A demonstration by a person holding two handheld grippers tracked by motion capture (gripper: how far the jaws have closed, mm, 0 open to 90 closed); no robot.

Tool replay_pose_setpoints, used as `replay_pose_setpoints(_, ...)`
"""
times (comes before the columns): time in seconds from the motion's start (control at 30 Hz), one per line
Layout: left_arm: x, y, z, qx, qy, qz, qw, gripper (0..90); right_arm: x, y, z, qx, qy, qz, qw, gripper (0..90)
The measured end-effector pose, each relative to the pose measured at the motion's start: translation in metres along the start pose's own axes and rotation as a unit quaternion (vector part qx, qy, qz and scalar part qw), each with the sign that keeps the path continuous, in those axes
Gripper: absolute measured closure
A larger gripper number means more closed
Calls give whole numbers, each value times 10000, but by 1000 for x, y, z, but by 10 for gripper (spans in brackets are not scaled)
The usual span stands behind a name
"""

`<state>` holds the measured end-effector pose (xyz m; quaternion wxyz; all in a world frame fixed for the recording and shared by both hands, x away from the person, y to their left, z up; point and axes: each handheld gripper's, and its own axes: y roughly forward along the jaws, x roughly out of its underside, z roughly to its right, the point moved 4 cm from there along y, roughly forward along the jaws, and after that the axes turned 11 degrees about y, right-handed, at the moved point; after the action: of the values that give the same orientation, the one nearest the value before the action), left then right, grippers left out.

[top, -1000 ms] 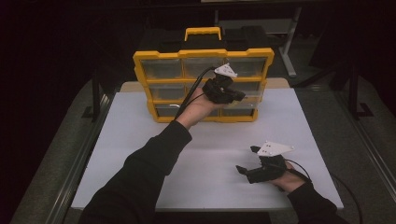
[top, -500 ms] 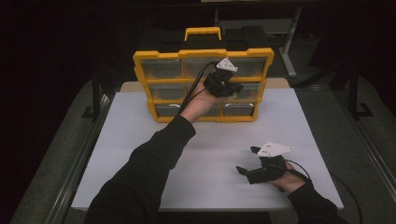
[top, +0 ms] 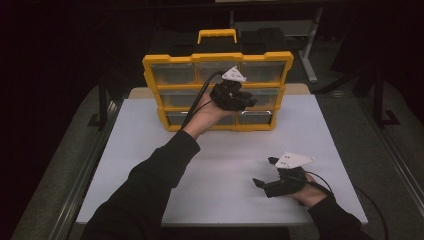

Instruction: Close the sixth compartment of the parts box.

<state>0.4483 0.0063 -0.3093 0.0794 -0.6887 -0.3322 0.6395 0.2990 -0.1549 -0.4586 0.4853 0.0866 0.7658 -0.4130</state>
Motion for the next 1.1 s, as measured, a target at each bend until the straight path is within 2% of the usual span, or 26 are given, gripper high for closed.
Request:
replay_pose_setpoints(0.27,23,-27,14,275,-18,40,9996,507,0,2,1,9,-17,-10,10000,86)
replay_pose_setpoints(0.4,40,-40,23,333,-6,51,9994,451,-1,3,0,8,-28,-29,10000,86)
replay_pose_setpoints(0.7,81,-66,35,245,-78,32,9997,315,0,4,1,25,-21,-71,10000,86)
replay_pose_setpoints(0.9,111,-84,43,155,-215,-4,9996,222,0,4,1,33,-23,-75,10000,86)
replay_pose_setpoints(1.1,143,-102,53,62,-193,-81,9998,150,0,5,1,37,-45,-77,10000,86)
